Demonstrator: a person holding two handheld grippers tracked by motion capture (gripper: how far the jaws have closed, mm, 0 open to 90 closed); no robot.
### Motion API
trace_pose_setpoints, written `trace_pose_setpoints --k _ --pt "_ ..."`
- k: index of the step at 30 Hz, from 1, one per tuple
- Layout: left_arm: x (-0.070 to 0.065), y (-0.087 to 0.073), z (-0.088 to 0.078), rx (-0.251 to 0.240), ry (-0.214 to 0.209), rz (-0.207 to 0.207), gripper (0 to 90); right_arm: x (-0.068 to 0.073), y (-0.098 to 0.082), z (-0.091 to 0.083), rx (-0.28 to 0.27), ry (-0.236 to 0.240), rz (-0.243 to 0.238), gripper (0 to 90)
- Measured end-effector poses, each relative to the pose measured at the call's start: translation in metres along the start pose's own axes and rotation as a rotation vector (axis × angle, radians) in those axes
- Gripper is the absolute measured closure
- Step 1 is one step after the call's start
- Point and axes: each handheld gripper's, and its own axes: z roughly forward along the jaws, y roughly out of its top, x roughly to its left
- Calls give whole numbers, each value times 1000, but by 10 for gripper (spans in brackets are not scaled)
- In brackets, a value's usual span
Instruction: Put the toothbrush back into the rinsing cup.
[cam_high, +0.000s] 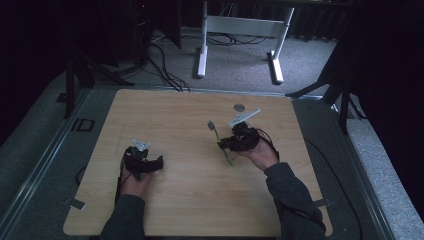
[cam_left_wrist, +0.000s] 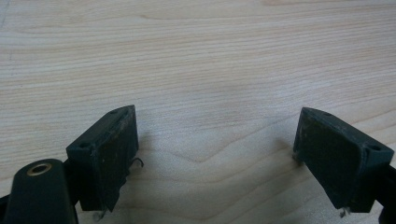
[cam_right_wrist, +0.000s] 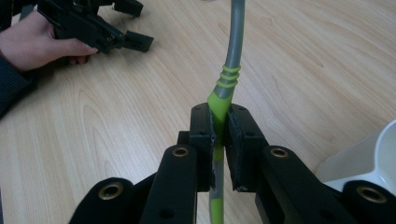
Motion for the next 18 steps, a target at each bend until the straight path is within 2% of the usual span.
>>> trace_pose_setpoints --k 9,18 --pt "0 0 0 0 0 0 145 -4 3 -7 -45 -5 22 813" --pt "0 0 0 0 0 0 145 -6 2 -12 -103 -30 33 813"
